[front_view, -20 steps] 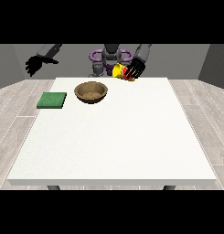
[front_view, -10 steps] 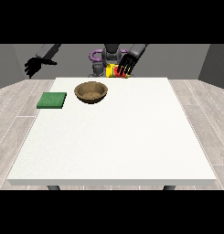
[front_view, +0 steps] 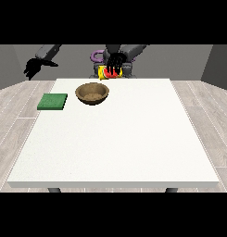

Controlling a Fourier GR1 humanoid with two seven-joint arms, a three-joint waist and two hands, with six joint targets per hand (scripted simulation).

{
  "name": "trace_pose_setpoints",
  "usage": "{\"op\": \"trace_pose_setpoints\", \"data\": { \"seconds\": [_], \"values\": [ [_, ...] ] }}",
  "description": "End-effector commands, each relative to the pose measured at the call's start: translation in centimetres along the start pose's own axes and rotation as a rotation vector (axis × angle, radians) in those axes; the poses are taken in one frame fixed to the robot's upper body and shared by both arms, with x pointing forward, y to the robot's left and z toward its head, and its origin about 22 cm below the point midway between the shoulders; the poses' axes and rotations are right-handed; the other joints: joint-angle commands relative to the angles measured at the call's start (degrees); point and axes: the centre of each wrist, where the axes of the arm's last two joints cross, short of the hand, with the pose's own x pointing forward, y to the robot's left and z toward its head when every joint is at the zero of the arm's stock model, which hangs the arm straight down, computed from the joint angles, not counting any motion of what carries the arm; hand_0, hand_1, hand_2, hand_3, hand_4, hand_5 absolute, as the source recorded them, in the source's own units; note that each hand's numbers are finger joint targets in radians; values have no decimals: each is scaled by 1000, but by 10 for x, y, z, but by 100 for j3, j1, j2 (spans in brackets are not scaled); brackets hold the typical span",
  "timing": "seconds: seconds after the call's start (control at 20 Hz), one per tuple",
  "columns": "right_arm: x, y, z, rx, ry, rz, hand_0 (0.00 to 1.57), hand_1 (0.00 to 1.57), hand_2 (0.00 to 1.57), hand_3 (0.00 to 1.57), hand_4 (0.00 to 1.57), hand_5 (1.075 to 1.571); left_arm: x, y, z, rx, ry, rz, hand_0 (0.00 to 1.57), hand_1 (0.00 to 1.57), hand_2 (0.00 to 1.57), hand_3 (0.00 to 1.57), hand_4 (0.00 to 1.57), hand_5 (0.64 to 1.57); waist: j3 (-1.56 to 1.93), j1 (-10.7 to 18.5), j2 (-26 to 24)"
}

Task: Pick the cup and pour the ball into the bowl, then pick the bowl and place it on the pad

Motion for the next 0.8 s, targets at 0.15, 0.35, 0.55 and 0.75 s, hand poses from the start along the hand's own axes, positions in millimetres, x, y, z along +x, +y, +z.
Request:
{"op": "trace_pose_setpoints", "data": {
  "seconds": [0.15, 0.35, 0.55, 0.75],
  "values": [
    [16, 50, -44, 20, -47, -27, 0, 0, 0, 297, 0, 1528, 22, 10, -8, 29, -85, -184, 282, 282, 1571, 1571, 863, 1570, 0, -105, 365],
    [9, 25, -28, 20, -43, -18, 0, 0, 0, 252, 0, 1525, 40, 0, 21, -19, -180, -252, 0, 0, 1571, 1571, 913, 1547, 4, -89, 363],
    [15, 24, -32, 47, -4, -52, 0, 0, 0, 190, 0, 1521, 33, -10, 21, -125, -236, -351, 0, 0, 1571, 1571, 1196, 1434, 0, -243, 131],
    [8, 42, -36, 61, -21, -49, 0, 0, 0, 71, 0, 1519, 25, 16, -13, -98, -298, -543, 614, 614, 1571, 1571, 1232, 1387, 2, -310, 229]
  ]
}}
